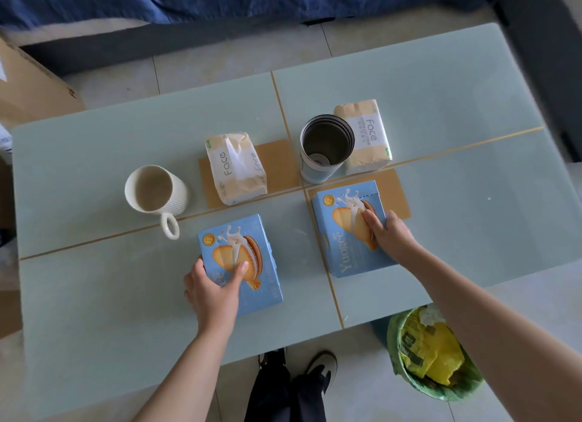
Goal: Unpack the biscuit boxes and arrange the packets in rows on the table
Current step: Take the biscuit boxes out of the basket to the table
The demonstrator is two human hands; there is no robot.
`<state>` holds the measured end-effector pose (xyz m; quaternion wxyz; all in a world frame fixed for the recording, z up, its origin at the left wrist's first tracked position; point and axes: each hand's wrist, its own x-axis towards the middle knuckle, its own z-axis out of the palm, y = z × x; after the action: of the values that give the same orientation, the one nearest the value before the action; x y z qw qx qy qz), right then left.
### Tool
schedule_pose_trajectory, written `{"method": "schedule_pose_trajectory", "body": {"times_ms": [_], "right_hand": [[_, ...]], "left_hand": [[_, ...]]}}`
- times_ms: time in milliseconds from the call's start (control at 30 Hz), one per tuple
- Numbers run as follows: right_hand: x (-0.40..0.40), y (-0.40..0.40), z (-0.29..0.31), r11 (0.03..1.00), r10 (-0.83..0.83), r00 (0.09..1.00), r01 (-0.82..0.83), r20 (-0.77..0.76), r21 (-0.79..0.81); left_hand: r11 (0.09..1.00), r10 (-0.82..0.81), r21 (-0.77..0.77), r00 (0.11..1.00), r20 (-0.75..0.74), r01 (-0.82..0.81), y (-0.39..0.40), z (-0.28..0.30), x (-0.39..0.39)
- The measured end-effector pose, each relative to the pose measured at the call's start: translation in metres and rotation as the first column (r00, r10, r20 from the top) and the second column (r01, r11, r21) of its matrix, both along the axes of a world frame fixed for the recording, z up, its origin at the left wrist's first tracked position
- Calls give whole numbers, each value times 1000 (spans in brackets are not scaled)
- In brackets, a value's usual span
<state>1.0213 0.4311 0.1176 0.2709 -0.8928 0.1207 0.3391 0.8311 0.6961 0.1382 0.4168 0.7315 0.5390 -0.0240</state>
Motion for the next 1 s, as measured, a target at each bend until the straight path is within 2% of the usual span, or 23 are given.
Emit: {"method": "schedule_pose_trajectory", "body": {"times_ms": [133,267,333,500,667,733,867,1000], "right_hand": [[0,-1,2,1000,-5,1000,5,6,-4],[0,-1,7,997,-75,997,75,24,12],[-2,-1,9,991,-133,989,132,60,16],[-12,0,17,994,-111,979,113,173,-2],[-25,-6,25,997,-72,978,72,193,8],[-31,-9,27,999,-53,979,50,197,18],[-44,-16,29,999,2,975,-9,223,32],[-49,-16,25,998,34,955,-48,294,41]], "left_hand": [[999,37,-38,999,19,-36,1,1,0],[1000,8,-18,999,39,-7,3,5,0],[1000,-12,25,1000,27,11,2,9,1],[972,-70,222,997,-16,72,-6,25,11],[935,-158,333,984,81,123,-20,44,26],[912,-262,360,955,141,197,-33,49,33],[839,-498,376,834,237,393,-64,49,48],[785,-614,324,734,291,528,-85,37,74]]}}
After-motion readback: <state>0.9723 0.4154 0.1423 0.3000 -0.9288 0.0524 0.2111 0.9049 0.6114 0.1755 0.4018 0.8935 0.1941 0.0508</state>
